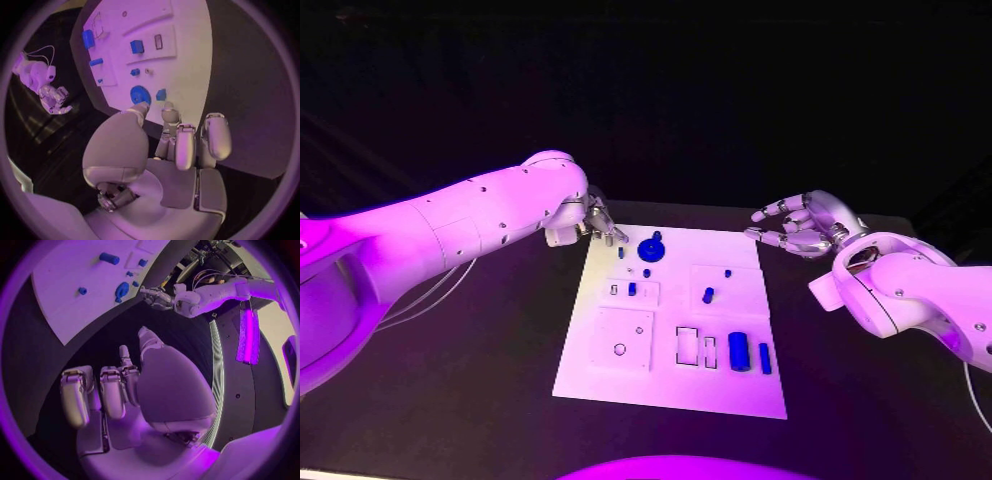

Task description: Assemble the parts on the task board

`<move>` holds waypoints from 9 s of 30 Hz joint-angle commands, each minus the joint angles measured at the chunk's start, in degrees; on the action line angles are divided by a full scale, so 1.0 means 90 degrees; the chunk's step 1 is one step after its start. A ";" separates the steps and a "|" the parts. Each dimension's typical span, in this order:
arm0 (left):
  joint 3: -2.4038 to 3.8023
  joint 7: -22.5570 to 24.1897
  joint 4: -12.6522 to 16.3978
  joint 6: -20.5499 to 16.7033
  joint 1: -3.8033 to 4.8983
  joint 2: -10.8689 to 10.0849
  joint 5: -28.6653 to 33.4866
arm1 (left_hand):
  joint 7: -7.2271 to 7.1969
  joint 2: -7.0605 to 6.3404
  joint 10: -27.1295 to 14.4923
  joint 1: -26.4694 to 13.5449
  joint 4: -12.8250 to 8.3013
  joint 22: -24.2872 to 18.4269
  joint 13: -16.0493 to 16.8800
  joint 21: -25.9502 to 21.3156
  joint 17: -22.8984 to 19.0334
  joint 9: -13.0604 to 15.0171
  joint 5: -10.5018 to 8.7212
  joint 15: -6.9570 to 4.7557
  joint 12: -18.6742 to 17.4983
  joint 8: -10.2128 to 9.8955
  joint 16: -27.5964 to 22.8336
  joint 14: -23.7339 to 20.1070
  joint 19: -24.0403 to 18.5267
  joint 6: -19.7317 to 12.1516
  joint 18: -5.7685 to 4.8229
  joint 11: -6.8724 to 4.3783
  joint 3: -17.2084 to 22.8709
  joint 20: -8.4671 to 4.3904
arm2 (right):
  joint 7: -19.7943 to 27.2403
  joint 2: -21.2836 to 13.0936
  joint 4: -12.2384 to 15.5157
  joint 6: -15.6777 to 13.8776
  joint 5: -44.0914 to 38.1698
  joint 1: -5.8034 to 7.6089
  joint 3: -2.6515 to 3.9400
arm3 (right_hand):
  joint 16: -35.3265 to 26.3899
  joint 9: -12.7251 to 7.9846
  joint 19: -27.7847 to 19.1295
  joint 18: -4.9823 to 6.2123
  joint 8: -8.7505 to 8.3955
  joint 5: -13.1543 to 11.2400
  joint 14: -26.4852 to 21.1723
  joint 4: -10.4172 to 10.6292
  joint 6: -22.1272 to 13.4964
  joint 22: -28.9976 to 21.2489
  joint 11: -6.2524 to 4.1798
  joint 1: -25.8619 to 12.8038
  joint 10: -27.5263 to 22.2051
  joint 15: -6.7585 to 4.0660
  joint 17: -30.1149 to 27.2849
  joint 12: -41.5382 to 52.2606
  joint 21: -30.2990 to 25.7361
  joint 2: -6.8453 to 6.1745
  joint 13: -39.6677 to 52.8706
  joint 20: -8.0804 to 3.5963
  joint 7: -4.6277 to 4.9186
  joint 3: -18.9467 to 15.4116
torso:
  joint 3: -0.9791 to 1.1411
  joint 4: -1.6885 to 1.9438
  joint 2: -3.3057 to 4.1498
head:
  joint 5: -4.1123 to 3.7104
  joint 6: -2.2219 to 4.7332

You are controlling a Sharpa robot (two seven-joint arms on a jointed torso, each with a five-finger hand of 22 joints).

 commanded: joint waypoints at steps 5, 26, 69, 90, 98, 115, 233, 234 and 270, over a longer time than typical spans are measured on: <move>-0.0013 0.0147 -0.0144 0.0135 -0.0046 0.0110 0.0017 | 0.0006 -0.0011 -0.0039 0.0027 0.0011 0.0010 0.0009 -0.0026 0.1006 -0.0008 0.0008 0.0043 0.0004 -0.0028 -0.0008 0.0395 -0.0016 -0.0008 0.0093 0.0001 0.0030 0.0037 | 0.0050 0.0022 0.0009 0.0049 -0.0033 -0.0004 0.0001 | -0.0014 -0.0009 0.0613 -0.0016 0.0044 0.0022 0.0639 0.0014 -0.0059 0.1613 -0.0031 -0.0072 0.0123 -0.0015 0.1580 -0.0021 -0.0017 0.0008 0.1157 -0.0040 0.0002 0.0036 | 0.0004 0.0002 -0.0005 | 0.0002 -0.0023; -0.0017 0.0218 -0.0581 0.0170 -0.0195 0.0357 0.0192 | -0.0011 0.0034 -0.0027 0.0028 -0.0002 0.0046 0.0048 -0.0010 0.1034 -0.0019 -0.0005 0.0042 0.0051 -0.0008 0.0013 0.0405 0.0011 0.0069 0.0086 -0.0009 0.0073 0.0046 | 0.0055 0.0052 0.0007 0.0031 -0.0033 -0.0003 0.0001 | -0.0013 -0.0009 0.0611 -0.0014 0.0049 0.0025 0.0640 0.0012 -0.0062 0.1610 -0.0031 -0.0076 0.0118 -0.0015 0.1582 -0.0028 -0.0023 0.0010 0.1151 -0.0040 0.0002 0.0043 | 0.0012 0.0004 -0.0015 | -0.0029 -0.0043; -0.0020 0.0305 -0.0705 0.0309 -0.0213 0.0397 0.0256 | -0.0012 -0.0085 0.0074 0.1588 -0.0876 0.0188 0.0010 0.0043 0.1248 0.0034 0.0036 -0.0003 0.0035 0.0097 0.0161 0.0487 0.0069 0.0162 0.0065 -0.0060 0.2507 -0.0014 | 0.0058 0.0063 0.0001 0.0031 -0.0033 -0.0003 0.0001 | -0.0012 -0.0008 0.0615 -0.0016 0.0063 0.0027 0.0640 0.0011 -0.0060 0.1615 -0.0032 -0.0082 0.0133 -0.0016 0.1585 -0.0008 -0.0015 0.0016 0.1165 -0.0040 0.0000 0.0056 | 0.0007 0.0006 -0.0014 | -0.0011 -0.0093; -0.0014 0.0315 0.0104 -0.0568 -0.0201 -0.0165 0.0491 | -0.0166 -0.0716 0.0593 0.0529 -0.1792 0.0736 0.0367 0.0350 0.1558 0.0372 0.1606 -0.0136 0.0252 0.0281 0.0341 0.0611 0.0489 0.0614 -0.0045 -0.0201 0.3801 -0.0126 | 0.0069 0.0052 -0.0008 0.0019 -0.0033 -0.0003 0.0001 | -0.0017 -0.0007 0.0609 -0.0013 0.0073 0.0031 0.0638 0.0008 -0.0058 0.1608 -0.0033 -0.0084 0.0130 -0.0017 0.1574 -0.0012 -0.0027 0.0016 0.1160 -0.0041 -0.0001 0.0066 | 0.0016 0.0021 -0.0034 | 0.0075 -0.0084; -0.0010 0.0297 0.1070 -0.1006 -0.0160 -0.0707 0.0502 | -0.0206 -0.0786 0.0723 0.0441 -0.1858 0.0884 0.0518 0.0424 0.1536 0.0423 0.1904 -0.0173 0.0357 0.0301 0.0328 0.0605 0.0614 0.0697 -0.0080 -0.0239 0.3818 -0.0160 | 0.0066 0.0021 -0.0003 0.0014 -0.0033 -0.0004 0.0001 | -0.0017 -0.0007 0.0609 -0.0013 0.0073 0.0031 0.0638 0.0008 -0.0058 0.1608 -0.0033 -0.0084 0.0130 -0.0017 0.1574 -0.0012 -0.0027 0.0016 0.1160 -0.0041 -0.0001 0.0066 | 0.0025 0.0050 -0.0069 | 0.0096 -0.0102; -0.0243 0.0016 0.2327 -0.1327 -0.0206 -0.1386 0.0671 | -0.0266 -0.0855 0.0910 0.0302 -0.1920 0.0923 0.0759 0.0446 0.1456 0.0488 0.2221 -0.0225 0.0530 0.0331 0.0282 0.0584 0.0647 0.0813 -0.0088 -0.0296 0.3848 -0.0208 | 0.0064 -0.0013 -0.0002 0.0012 -0.0029 -0.0005 0.0001 | -0.0016 -0.0007 0.0609 -0.0013 0.0080 0.0040 0.0638 0.0011 -0.0060 0.1608 -0.0034 -0.0092 0.0128 -0.0018 0.1575 -0.0015 -0.0027 0.0023 0.1157 -0.0041 -0.0002 0.0075 | 0.0030 0.0067 -0.0077 | 0.0162 -0.0147; -0.0351 -0.0253 0.2174 -0.0666 -0.0447 -0.1036 0.0316 | -0.0417 -0.0698 0.1114 -0.0048 -0.1810 0.0945 0.0744 0.0417 0.1536 0.0893 0.2070 -0.0296 0.0470 0.0599 0.0329 0.0610 0.0674 0.0830 -0.0100 -0.0410 0.3287 -0.0258 | 0.0078 -0.0035 0.0022 0.0009 -0.0024 -0.0008 0.0001 | -0.0020 -0.0008 0.0606 -0.0012 0.0089 0.0037 0.0635 0.0005 -0.0067 0.1604 -0.0035 -0.0089 0.0128 -0.0019 0.1565 -0.0016 -0.0034 0.0012 0.1155 -0.0042 -0.0003 0.0086 | 0.0030 0.0049 -0.0062 | 0.0187 -0.0261; -0.0351 -0.0252 0.2174 -0.0666 -0.0447 -0.1036 0.0316 | -0.0417 -0.0698 0.1114 -0.0048 -0.1810 0.0945 0.0744 0.0417 0.1536 0.0893 0.2070 -0.0296 0.0470 0.0599 0.0329 0.0610 0.0674 0.0830 -0.0100 -0.0410 0.3287 -0.0258 | 0.0078 -0.0035 0.0022 0.0009 -0.0024 -0.0008 0.0001 | -0.0020 -0.0008 0.0606 -0.0012 0.0089 0.0037 0.0635 0.0005 -0.0067 0.1604 -0.0035 -0.0089 0.0128 -0.0019 0.1565 -0.0016 -0.0034 0.0012 0.1155 -0.0042 -0.0003 0.0086 | 0.0030 0.0049 -0.0062 | 0.0187 -0.0261; -0.0358 -0.0227 0.2172 -0.0562 -0.0453 -0.1028 -0.0029 | -0.0503 -0.0649 0.1306 0.0084 -0.1907 0.1039 0.0943 0.0452 0.1659 0.0978 0.2031 -0.0354 0.0601 0.0629 0.0401 0.0646 0.0761 0.0989 -0.0125 -0.0490 0.3106 -0.0301 | 0.0100 -0.0027 0.0014 0.0002 -0.0026 -0.0008 0.0001 | -0.0022 -0.0011 0.0604 -0.0011 0.0111 0.0041 0.0635 0.0007 -0.0078 0.1602 -0.0037 -0.0098 0.0124 -0.0022 0.1561 -0.0022 -0.0039 0.0009 0.1147 -0.0046 -0.0004 0.0115 | 0.0021 0.0051 -0.0070 | 0.0187 -0.0295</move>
